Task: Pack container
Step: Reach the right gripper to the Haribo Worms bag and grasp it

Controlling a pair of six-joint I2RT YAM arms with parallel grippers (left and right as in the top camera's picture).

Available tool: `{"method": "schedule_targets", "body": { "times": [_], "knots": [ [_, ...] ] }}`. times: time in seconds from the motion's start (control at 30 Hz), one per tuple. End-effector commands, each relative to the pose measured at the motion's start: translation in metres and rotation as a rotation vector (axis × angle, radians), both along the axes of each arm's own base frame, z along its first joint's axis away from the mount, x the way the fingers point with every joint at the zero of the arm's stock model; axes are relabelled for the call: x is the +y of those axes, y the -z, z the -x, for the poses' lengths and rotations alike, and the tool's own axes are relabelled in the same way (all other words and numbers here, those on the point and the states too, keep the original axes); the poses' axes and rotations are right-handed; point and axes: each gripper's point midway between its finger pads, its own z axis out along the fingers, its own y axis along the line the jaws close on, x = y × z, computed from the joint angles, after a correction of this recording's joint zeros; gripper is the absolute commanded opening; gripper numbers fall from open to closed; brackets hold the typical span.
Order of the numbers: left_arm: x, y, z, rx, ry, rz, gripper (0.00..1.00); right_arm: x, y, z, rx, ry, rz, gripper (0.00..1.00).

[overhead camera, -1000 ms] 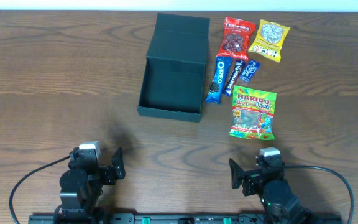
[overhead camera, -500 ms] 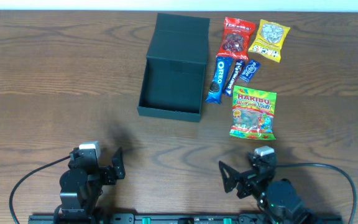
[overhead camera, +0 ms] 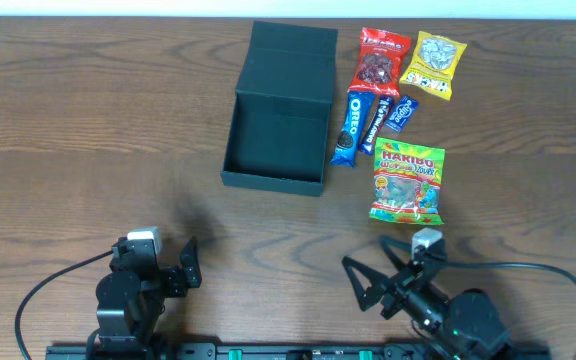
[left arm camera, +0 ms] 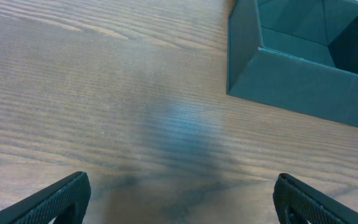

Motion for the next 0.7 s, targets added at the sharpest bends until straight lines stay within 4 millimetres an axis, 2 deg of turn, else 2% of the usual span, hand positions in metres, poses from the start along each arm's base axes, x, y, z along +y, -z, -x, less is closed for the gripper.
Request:
{"method": "schedule_targets", "body": {
  "times": [0.0, 0.17, 0.23, 0.3, 0.4, 0.5, 0.57, 0.67],
  "knots": [
    [-0.002, 0.001, 0.0, -0.004, 0.011, 0.006, 0.95, -0.017, -0.018, -0.012, -0.058, 0.052, 0.142, 0.99],
    [-0.002, 0.001, 0.0, -0.004, 0.011, 0.006, 0.95, -0.04, -0.012, -0.039, 0.081, 0.105, 0.412, 0.99],
    [-0.002, 0.001, 0.0, -0.004, 0.01, 0.006, 0.95, -0.046, -0.004, -0.053, 0.162, 0.111, 0.498, 0.99],
    [-0.002, 0.001, 0.0, -0.004, 0.011, 0.006, 0.95, -0.054, 0.007, -0.069, 0.26, 0.137, 0.551, 0.95],
    [-0.002, 0.001, 0.0, -0.004, 0.011, 0.006, 0.95, -0.066, 0.032, -0.094, 0.422, 0.172, 0.602, 0.92],
    [-0.002, 0.001, 0.0, -0.004, 0.011, 0.006, 0.95, -0.081, 0.066, -0.119, 0.586, 0.207, 0.66, 0.89],
    [-0.002, 0.001, 0.0, -0.004, 0.011, 0.006, 0.95, -0.092, 0.082, -0.131, 0.648, 0.237, 0.703, 0.88],
    [-0.002, 0.001, 0.0, -0.004, 0.011, 0.006, 0.95, -0.096, 0.103, -0.15, 0.674, 0.219, 0.742, 0.88]
  ]
}}
